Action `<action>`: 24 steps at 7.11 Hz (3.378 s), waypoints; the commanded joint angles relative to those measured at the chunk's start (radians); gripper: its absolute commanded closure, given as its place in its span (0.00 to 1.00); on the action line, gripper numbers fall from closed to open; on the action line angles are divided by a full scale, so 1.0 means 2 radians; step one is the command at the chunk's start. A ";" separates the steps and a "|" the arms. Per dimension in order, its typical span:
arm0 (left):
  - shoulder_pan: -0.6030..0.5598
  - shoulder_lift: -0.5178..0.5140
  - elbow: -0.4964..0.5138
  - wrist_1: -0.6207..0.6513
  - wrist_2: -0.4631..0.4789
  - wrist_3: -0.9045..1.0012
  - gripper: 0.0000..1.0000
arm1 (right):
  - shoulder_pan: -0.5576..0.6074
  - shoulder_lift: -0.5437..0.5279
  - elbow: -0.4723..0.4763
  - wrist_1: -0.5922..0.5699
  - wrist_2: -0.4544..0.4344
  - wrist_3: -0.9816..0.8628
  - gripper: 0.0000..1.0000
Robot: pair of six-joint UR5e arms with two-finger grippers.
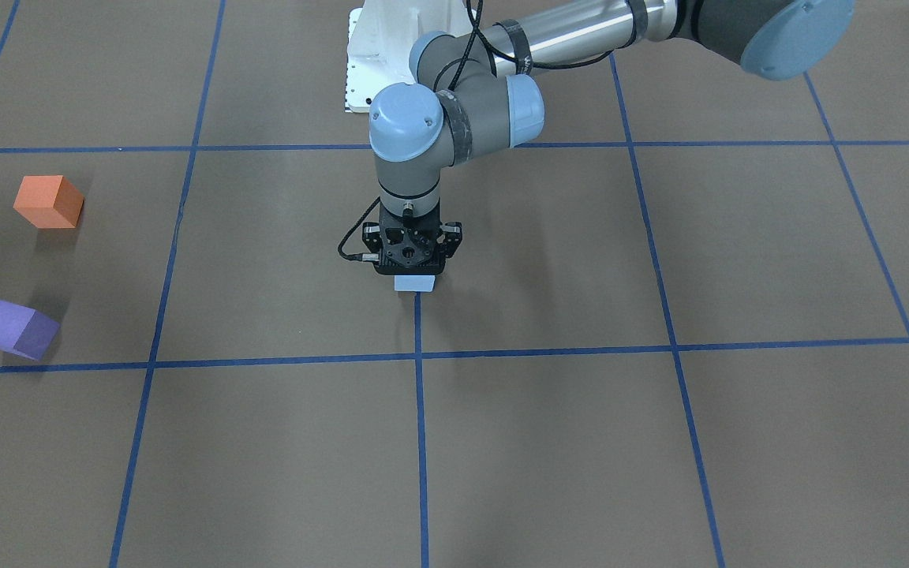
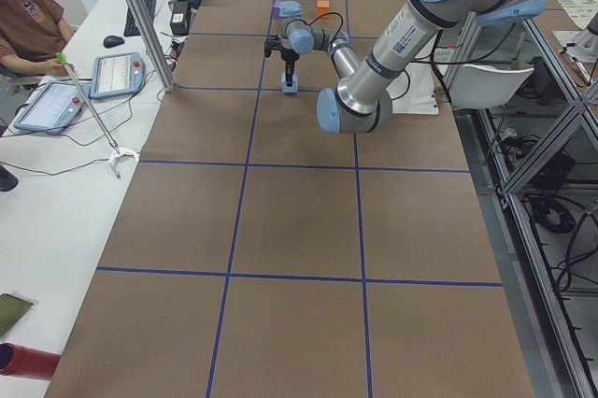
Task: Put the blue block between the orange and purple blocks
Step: 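Carry the light blue cube with the left gripper to the table center, then release the cube and raise the left gripper while the right arm reaches toward it, then grasp the light blue cube with the right gripper while the left arm withdraws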
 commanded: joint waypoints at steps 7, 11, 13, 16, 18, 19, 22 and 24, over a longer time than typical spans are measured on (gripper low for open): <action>-0.172 0.150 -0.179 0.053 -0.168 0.122 0.00 | -0.216 0.160 -0.044 0.002 -0.112 0.209 0.00; -0.279 0.282 -0.277 0.113 -0.168 0.307 0.00 | -0.331 0.182 -0.188 0.158 -0.214 0.294 0.00; -0.323 0.318 -0.276 0.113 -0.167 0.380 0.00 | -0.365 0.180 -0.238 0.221 -0.251 0.309 0.00; -0.330 0.322 -0.268 0.113 -0.165 0.405 0.00 | -0.384 0.177 -0.286 0.250 -0.264 0.276 0.00; -0.330 0.326 -0.268 0.113 -0.163 0.406 0.00 | -0.390 0.181 -0.301 0.255 -0.269 0.269 0.00; -0.330 0.326 -0.263 0.111 -0.162 0.406 0.00 | -0.390 0.182 -0.302 0.265 -0.269 0.269 0.00; -0.329 0.327 -0.258 0.109 -0.162 0.406 0.00 | -0.393 0.182 -0.335 0.300 -0.270 0.271 0.00; -0.328 0.327 -0.259 0.109 -0.162 0.406 0.00 | -0.395 0.182 -0.341 0.301 -0.270 0.275 0.08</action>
